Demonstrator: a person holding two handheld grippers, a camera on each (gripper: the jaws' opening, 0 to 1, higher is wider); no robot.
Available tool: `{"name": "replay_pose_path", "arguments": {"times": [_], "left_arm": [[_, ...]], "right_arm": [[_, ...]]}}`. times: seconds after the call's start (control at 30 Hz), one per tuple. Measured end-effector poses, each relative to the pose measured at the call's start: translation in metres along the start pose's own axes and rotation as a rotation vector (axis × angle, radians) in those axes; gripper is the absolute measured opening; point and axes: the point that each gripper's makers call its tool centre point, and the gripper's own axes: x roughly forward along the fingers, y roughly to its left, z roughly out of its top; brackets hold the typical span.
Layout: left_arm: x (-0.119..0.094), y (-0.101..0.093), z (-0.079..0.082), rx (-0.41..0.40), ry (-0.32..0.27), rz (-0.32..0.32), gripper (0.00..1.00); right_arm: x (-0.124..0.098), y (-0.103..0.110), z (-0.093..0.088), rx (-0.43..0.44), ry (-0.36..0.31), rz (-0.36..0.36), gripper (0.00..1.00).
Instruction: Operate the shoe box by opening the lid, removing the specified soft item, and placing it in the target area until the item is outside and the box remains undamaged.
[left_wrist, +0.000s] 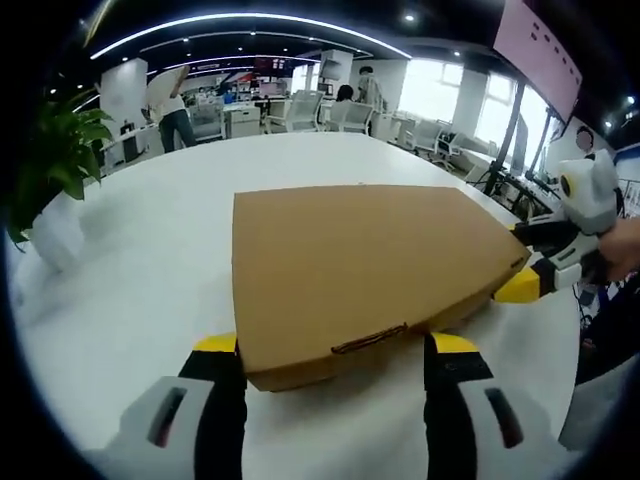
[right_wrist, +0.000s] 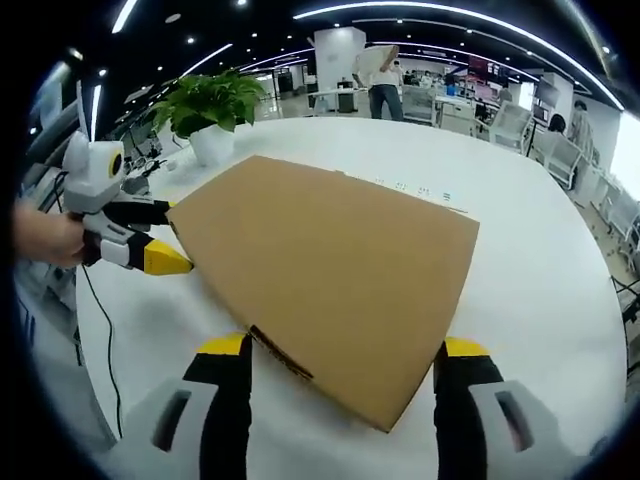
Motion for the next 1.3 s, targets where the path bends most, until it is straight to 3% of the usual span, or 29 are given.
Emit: {"name": "replay_pose_path", "arguments": {"times": [0.93, 1.3], "left_arm": [[-0.036, -0.015, -0.030, -0.034, -0.006, 0.031, 0.71], [-0.046, -0.022, -0.040, -0.060, -0.003, 0.041, 0.71]], "right_arm": [[-0.019, 0.026, -0.021, -0.030, 0.015, 0.016, 0.74], [-0.029, 0.034, -0.029, 0.001, -0.014, 0.014, 0.74]]}}
